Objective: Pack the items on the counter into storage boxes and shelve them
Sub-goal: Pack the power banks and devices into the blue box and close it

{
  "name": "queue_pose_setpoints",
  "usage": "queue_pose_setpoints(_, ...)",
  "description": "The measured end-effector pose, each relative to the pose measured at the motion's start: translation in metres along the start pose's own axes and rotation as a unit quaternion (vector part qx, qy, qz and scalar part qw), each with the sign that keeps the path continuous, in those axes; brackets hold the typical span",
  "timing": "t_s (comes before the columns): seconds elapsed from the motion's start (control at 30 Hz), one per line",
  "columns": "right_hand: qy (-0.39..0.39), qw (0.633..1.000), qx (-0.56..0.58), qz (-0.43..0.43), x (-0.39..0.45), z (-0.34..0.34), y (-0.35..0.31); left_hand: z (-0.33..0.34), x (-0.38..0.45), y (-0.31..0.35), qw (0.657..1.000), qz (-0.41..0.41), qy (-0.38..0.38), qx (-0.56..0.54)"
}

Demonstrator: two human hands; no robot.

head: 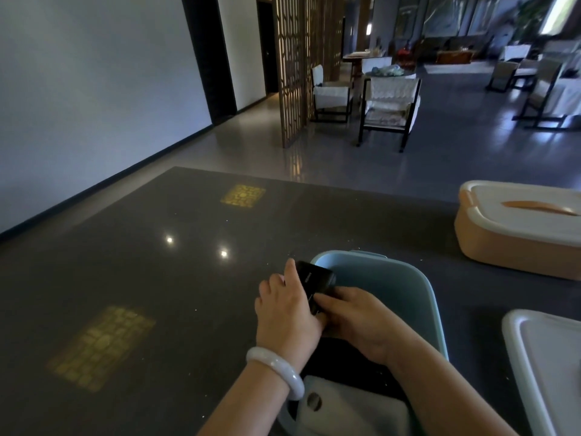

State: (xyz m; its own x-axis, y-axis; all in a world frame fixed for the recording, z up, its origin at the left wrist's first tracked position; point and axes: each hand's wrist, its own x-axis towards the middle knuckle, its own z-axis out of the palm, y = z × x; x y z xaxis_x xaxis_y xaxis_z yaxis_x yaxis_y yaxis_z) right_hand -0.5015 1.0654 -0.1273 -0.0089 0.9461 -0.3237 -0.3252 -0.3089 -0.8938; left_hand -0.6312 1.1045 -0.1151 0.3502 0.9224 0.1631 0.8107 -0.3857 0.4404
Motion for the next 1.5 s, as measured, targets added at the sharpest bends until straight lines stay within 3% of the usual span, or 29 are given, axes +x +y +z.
queue_pose_setpoints(0.1, 0.021, 0.999, 0.045, -0.016, -0.004, -0.003, -0.003, 0.001, 0.006, 0.004, 0.997, 0.015, -0.059, -0.036)
queue_pose_setpoints(0.2, 0.023, 0.999, 0.047, -0.008, -0.009, -0.017, -0.009, -0.006, 0.016, -0.002, 0.981, 0.007, -0.119, -0.155)
queue_pose_setpoints(0.37, -0.01, 1.0, 0.005, 0.009, -0.013, -0.037, -0.018, -0.009, 0.033, -0.013, 0.93, -0.055, -0.169, -0.32)
queue_pose_setpoints(0.47, -0.022, 0.999, -0.026, 0.017, -0.012, -0.044, -0.017, -0.006, 0.034, -0.017, 0.881, -0.095, -0.218, -0.409)
queue_pose_setpoints(0.6, 0.021, 0.994, -0.11, 0.017, -0.011, -0.047, -0.015, 0.002, 0.029, -0.015, 0.845, -0.149, -0.191, -0.477)
queue_pose_setpoints(0.67, 0.074, 0.967, -0.243, -0.009, -0.012, -0.043, -0.016, 0.008, 0.027, -0.011, 0.85, -0.167, -0.149, -0.476)
queue_pose_setpoints(0.8, 0.138, 0.844, -0.515, -0.053, -0.013, -0.025, -0.013, 0.018, 0.023, -0.005, 0.838, -0.184, -0.098, -0.504)
queue_pose_setpoints(0.9, 0.181, 0.81, -0.554, -0.07, -0.008, -0.019, -0.006, 0.024, 0.022, -0.005, 0.847, -0.176, -0.08, -0.495)
queue_pose_setpoints(0.97, 0.188, 0.815, -0.541, -0.088, -0.003, -0.023, -0.005, 0.025, 0.02, -0.007, 0.888, -0.127, -0.054, -0.439)
queue_pose_setpoints(1.07, 0.184, 0.804, -0.555, -0.107, 0.007, -0.038, -0.005, 0.02, 0.013, -0.018, 0.971, -0.006, 0.028, -0.238)
queue_pose_setpoints(1.13, 0.172, 0.796, -0.571, -0.104, 0.015, -0.051, -0.007, 0.02, 0.008, -0.03, 0.991, 0.044, 0.018, -0.122)
queue_pose_setpoints(1.2, 0.152, 0.789, -0.59, -0.083, 0.023, -0.064, -0.011, 0.021, 0.004, -0.039, 0.993, 0.037, -0.062, -0.093)
queue_pose_setpoints(1.3, 0.113, 0.778, -0.616, -0.052, 0.036, -0.076, -0.015, 0.026, -0.002, -0.041, 0.972, -0.003, -0.16, -0.172)
queue_pose_setpoints(1.5, 0.059, 0.774, -0.63, -0.03, 0.049, -0.084, 0.001, 0.03, -0.003, -0.039, 0.956, -0.048, -0.177, -0.229)
